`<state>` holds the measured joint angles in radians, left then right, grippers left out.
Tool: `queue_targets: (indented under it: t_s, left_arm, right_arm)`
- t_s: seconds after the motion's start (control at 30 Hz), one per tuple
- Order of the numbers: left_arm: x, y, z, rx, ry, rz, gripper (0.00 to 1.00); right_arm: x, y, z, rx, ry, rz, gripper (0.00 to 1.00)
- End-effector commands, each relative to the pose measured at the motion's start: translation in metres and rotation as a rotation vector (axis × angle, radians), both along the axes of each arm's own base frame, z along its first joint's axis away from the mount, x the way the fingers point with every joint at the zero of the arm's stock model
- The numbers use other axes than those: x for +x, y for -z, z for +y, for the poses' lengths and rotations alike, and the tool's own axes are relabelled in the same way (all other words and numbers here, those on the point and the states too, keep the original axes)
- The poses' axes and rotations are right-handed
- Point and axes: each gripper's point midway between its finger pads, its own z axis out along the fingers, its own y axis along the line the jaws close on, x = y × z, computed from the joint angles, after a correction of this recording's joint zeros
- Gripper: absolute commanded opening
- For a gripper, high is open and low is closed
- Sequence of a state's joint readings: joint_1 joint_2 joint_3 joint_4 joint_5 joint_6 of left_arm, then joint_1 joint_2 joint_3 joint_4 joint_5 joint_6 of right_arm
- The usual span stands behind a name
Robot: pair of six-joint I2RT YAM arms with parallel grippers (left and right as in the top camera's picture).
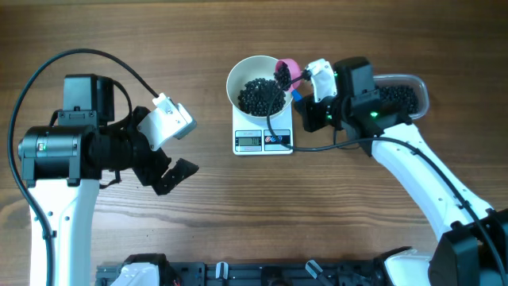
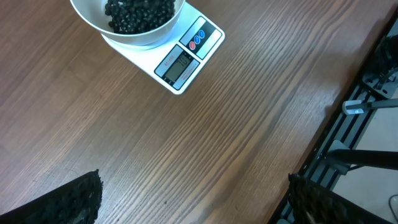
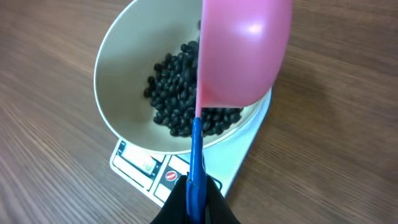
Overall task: Scoop item into bowl and weigh 150g on scale
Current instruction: 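Tilt the scoop to pour the beans into the white bowl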
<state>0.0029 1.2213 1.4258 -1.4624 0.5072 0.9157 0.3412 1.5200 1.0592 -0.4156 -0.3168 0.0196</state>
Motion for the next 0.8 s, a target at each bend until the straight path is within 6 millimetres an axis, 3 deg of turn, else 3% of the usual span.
queue_targets:
  t_s: [0.0,0.23,0.4,0.6,0.77]
  left_arm:
    - [0.000,0.000,-0.002,-0.013,0.016,-0.003,1.00]
    - [0.000,0.000,-0.002,-0.013,0.017,-0.003,1.00]
    - [0.000,0.000,-0.002,-0.013,0.016,-0.002,1.00]
    - [0.000,0.000,-0.002,-0.013,0.016,-0.003,1.00]
    - [0.000,0.000,-0.002,-0.013,0.016,-0.003,1.00]
  right_arm:
    - [0.008,-0.011,-0.003,-0.141,-0.007,-0.117,0.05]
    - [0.013,-0.009,-0.014,-0.397,-0.042,-0.236,0.05]
    - [0.010,-0.012,0.001,-0.465,-0.185,-0.320,0.05]
    - [0.014,-0.019,0.014,-0.445,-0.196,-0.366,0.04]
    - [0.027,-0.002,0.016,-0.522,-0.214,-0.389,0.04]
